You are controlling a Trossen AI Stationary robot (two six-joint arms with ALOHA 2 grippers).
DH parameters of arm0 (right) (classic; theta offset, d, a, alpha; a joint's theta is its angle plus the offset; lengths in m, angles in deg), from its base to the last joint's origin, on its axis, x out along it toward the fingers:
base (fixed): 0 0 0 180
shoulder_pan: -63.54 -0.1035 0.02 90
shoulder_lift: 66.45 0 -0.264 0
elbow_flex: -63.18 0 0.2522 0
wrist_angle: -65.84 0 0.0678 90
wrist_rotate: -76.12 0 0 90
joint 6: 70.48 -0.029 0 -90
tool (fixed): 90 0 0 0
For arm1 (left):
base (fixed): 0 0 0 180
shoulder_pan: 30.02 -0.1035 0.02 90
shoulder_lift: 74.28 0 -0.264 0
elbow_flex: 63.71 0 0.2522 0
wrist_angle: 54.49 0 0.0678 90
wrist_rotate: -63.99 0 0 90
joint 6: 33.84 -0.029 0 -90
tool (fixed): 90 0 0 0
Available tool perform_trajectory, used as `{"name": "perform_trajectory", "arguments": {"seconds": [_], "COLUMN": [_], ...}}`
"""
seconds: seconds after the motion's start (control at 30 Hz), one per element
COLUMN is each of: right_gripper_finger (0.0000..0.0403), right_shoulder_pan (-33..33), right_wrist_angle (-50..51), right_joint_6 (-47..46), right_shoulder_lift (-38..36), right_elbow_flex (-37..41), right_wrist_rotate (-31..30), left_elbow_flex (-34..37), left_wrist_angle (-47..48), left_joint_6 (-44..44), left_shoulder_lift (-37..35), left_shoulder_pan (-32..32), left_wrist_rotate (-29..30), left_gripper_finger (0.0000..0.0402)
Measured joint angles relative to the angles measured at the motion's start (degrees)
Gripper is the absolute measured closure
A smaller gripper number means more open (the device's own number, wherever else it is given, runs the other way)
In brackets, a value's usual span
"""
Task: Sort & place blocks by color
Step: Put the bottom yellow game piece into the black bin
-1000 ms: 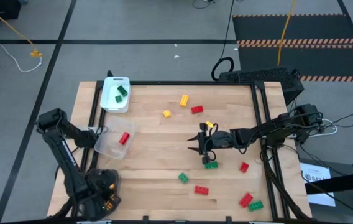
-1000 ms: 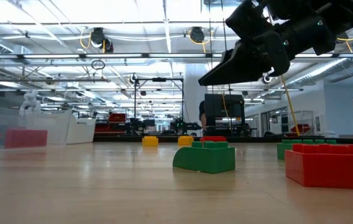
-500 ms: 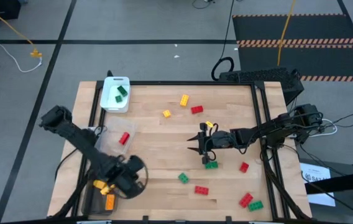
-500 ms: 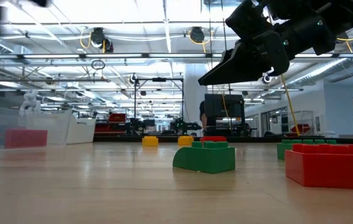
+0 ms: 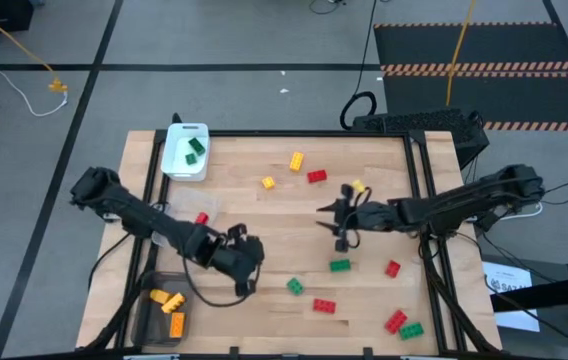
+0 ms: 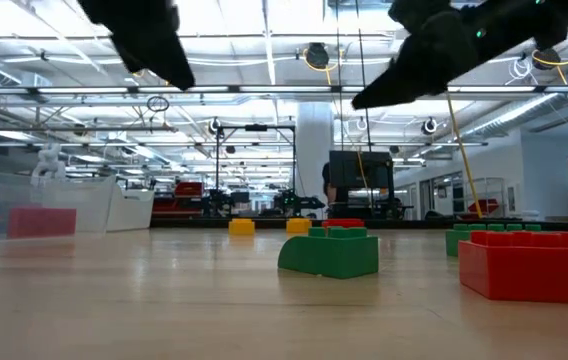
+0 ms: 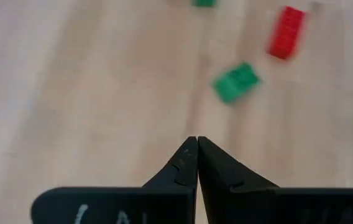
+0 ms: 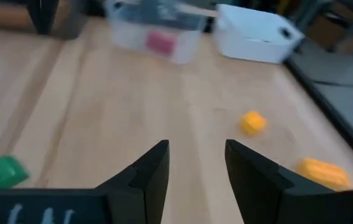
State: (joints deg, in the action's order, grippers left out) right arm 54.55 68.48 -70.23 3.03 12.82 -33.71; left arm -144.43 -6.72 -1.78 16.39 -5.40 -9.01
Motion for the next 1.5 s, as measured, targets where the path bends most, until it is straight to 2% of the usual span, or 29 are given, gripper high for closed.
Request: {"name": "perform_trajectory", "arguments": {"seconds": [0.13,0.3,0.47,0.57,0.8,0.9,1.03,1.13,1.23,1.33,1.5], "right_gripper_finger": [0.0252,0.0252,0.0252,0.0252,0.0252,0.0252,0.0252,0.0252,0.0252,0.0252,0.0252], "right_shoulder_pan": [0.0,-0.2,-0.2,-0.2,-0.2,-0.2,-0.2,-0.4,-0.5,-0.5,-0.5], "right_wrist_angle": [6.7,12.1,13.2,13.1,13.1,12.9,12.7,12.7,12.7,12.8,13.1], "right_joint_6": [-5.1,-8.2,-8.3,-7.8,-6.1,-5.4,-5.4,-5.6,-5.9,-5.9,-5.4], "right_shoulder_lift": [-4.8,-6.2,-5.8,-5.8,-5.8,-5.8,-5.8,-5.8,-5.8,-5.8,-5.8], "right_elbow_flex": [0.0,0.0,0.0,0.0,0.0,0.0,0.0,0.0,0.0,0.0,0.0], "right_wrist_rotate": [-2.6,-2.6,-2.5,-2.5,-2.4,-2.4,-2.4,-2.4,-2.4,-1.6,-0.7], "left_elbow_flex": [0.0,0.0,0.0,0.0,0.0,0.0,0.0,-0.1,0.0,0.0,0.0], "left_wrist_angle": [1.0,-1.1,0.0,0.0,-0.6,-0.5,-0.8,-4.2,-6.8,-6.8,-7.1], "left_joint_6": [-1.6,-10.1,-7.2,-7.3,-15.0,-15.9,-18.2,-18.4,-18.4,-19.8,-21.5], "left_shoulder_lift": [0.0,0.0,0.0,0.0,0.0,0.3,2.0,5.4,9.9,13.1,16.4], "left_shoulder_pan": [-6.1,-13.1,-22.3,-27.9,-37.6,-40.3,-42.0,-43.6,-44.7,-45.5,-47.2], "left_wrist_rotate": [4.2,1.1,2.4,-1.1,-8.5,-11.9,-12.7,-12.7,-12.5,-12.2,-11.0], "left_gripper_finger": [0.0389,0.0389,0.0389,0.0389,0.0382,0.0346,0.0265,0.0206,0.0165,0.0142,0.0133]}}
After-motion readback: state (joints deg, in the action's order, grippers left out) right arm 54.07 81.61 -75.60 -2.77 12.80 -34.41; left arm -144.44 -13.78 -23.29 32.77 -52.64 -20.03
